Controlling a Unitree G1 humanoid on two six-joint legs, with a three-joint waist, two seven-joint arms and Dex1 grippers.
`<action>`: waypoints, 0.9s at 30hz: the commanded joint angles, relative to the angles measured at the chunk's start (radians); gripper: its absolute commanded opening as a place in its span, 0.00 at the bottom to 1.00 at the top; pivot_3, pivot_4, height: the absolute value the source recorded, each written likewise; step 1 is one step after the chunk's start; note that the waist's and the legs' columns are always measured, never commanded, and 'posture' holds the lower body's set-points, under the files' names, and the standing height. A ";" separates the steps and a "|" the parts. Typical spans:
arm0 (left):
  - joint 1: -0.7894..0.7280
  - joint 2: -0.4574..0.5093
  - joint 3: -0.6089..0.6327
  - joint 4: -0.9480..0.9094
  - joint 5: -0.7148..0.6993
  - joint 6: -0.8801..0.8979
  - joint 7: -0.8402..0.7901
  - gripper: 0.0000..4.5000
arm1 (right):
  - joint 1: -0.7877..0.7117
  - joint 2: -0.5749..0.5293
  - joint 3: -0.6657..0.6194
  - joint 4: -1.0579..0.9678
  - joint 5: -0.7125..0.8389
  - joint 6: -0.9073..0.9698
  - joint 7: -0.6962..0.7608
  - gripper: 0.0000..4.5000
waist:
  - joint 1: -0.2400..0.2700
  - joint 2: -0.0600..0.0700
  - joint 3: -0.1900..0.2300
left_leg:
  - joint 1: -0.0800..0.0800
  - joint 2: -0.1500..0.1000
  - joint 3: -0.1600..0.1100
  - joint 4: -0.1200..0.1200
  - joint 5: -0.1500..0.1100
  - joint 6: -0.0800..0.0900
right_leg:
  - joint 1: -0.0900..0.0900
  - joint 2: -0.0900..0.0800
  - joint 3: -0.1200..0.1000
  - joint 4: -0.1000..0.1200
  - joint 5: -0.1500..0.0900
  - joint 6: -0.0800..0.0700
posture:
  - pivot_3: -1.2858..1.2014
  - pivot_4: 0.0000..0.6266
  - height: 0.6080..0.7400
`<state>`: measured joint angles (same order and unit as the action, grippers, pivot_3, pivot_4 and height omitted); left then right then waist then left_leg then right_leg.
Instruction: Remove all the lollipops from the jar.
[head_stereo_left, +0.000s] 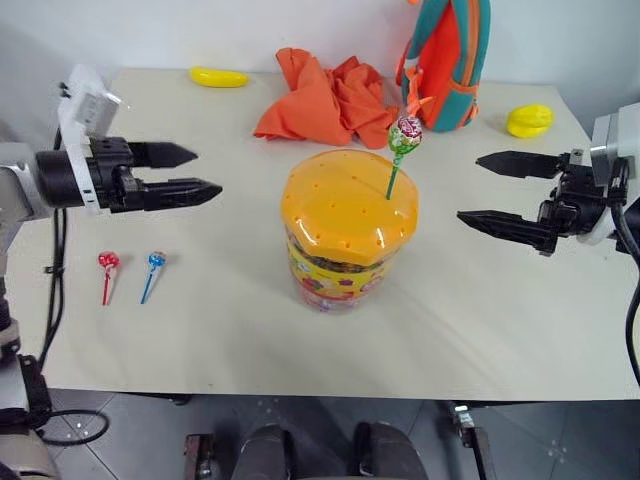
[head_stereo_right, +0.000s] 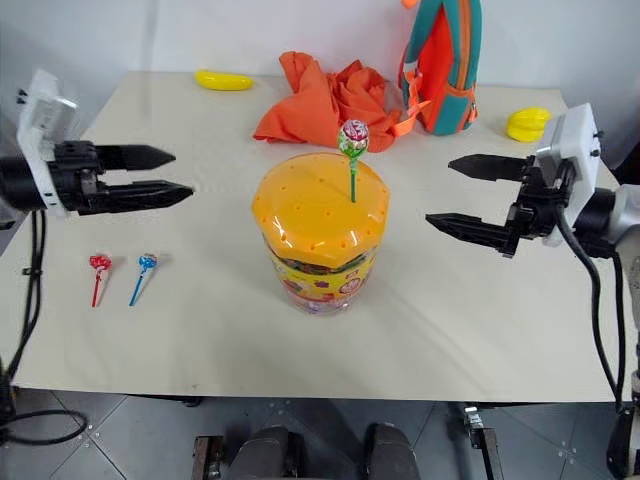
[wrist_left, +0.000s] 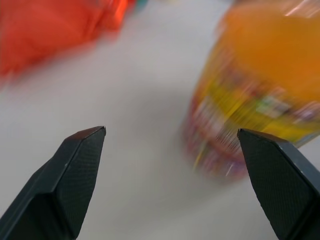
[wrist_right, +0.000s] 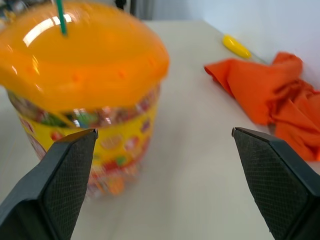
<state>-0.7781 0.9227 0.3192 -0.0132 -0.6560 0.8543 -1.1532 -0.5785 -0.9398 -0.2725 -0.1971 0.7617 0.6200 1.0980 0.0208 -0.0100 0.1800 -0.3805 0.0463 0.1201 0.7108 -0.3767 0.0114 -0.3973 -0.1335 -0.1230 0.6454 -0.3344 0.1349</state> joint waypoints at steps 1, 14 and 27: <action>0.046 -0.039 0.080 0.018 -0.065 -0.202 -0.157 1.00 | -0.043 0.039 0.000 -0.086 0.087 0.044 -0.037 1.00 | -0.001 0.000 0.000 | 0.000 0.000 0.000 0.000 0.000 0.000 | 0.000 0.000 -0.001 0.001 0.000 0.000 | 0.52 0.24 1.00; 0.105 -0.065 0.057 0.085 -0.111 -0.383 -0.356 1.00 | -0.228 0.234 0.174 -0.099 0.096 0.056 -0.057 1.00 | -0.018 0.000 0.000 | -0.003 0.000 -0.004 0.002 0.000 0.000 | 0.000 0.000 -0.005 0.001 0.000 0.000 | 0.52 0.24 1.00; 0.080 -0.060 0.036 0.108 -0.121 -0.400 -0.367 1.00 | -0.290 0.264 0.165 -0.050 0.087 0.038 -0.056 0.20 | -0.025 0.000 0.000 | -0.004 0.000 -0.006 0.002 0.000 0.000 | 0.000 0.000 -0.007 0.001 0.000 0.000 | 0.52 0.24 1.00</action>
<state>-0.6766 0.8507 0.3481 0.0971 -0.7512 0.4661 -1.4997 -0.8465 -0.6753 -0.0829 -0.2297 0.8403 0.6755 1.0415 -0.0044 -0.0098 0.1799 -0.3849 0.0461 0.1135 0.7128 -0.3768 0.0115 -0.3976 -0.1340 -0.1304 0.6461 -0.3343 0.1349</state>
